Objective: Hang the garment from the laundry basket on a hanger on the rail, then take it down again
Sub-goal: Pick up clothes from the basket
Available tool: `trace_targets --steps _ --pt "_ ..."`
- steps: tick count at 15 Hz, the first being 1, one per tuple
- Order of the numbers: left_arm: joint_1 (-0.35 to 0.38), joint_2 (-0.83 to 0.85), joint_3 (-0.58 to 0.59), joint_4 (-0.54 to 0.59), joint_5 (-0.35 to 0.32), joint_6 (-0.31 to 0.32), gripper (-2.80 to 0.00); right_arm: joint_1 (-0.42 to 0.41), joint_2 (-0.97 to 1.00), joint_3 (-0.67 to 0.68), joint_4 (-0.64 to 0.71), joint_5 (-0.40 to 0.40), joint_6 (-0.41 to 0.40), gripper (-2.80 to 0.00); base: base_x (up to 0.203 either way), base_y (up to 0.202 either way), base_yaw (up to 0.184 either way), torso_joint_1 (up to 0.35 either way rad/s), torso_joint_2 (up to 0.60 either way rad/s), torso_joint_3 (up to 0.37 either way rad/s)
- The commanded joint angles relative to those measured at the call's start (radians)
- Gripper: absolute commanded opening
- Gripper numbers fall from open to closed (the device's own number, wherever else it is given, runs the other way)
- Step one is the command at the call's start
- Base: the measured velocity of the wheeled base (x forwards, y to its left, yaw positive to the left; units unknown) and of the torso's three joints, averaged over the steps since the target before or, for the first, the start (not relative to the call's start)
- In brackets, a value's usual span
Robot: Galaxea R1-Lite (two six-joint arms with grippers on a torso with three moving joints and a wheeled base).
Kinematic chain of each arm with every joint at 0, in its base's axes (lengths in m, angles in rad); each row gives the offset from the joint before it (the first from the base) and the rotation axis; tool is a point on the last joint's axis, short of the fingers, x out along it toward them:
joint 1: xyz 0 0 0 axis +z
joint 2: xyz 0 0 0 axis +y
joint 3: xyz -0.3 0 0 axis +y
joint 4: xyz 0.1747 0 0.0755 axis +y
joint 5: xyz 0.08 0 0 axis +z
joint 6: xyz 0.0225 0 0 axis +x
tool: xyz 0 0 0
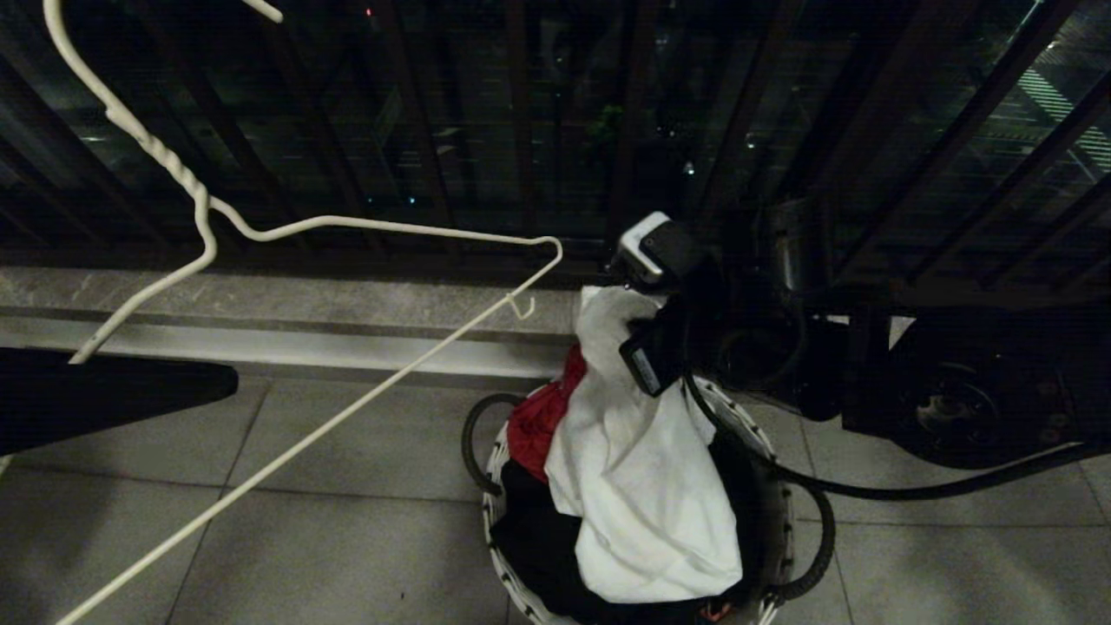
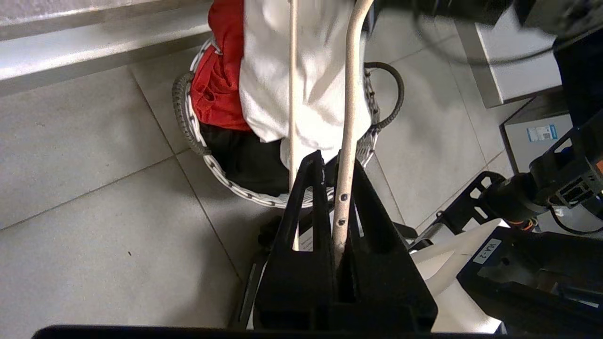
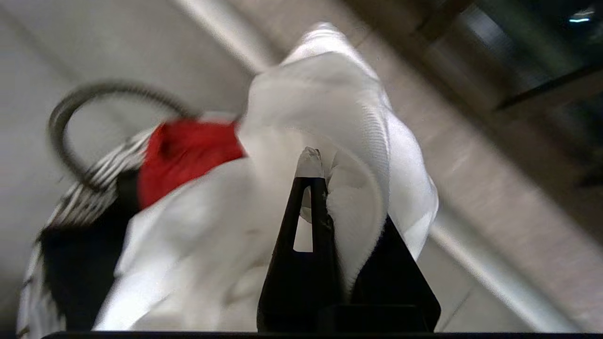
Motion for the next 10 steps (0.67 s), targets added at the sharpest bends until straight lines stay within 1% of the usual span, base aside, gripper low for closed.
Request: trace_targets --steps 1,5,6,10 --pt "0.001 -0.002 0.001 0.002 0.002 0.013 -2.80 0.014 0.051 0.032 -0.011 0.000 0.014 -2.80 0.000 0.000 0.000 0.000 0.00 0.000" --pt "0.001 -0.006 0.001 0.000 0.002 0.025 -2.80 0.020 0.162 0.042 -0.092 -0.003 0.022 -2.80 0.000 0.000 0.000 0.000 0.00 0.000" --pt "0.001 -0.004 0.002 0.000 0.002 0.026 -2.80 0.021 0.170 0.042 -0.094 -0.003 0.019 0.00 0.000 0.000 0.000 0.000 0.00 0.000" --pt "0.001 -0.004 0.004 -0.005 0.002 0.026 -2.80 0.017 0.184 0.032 -0.106 -0.005 0.019 0.00 0.000 0.000 0.000 0.000 0.00 0.000"
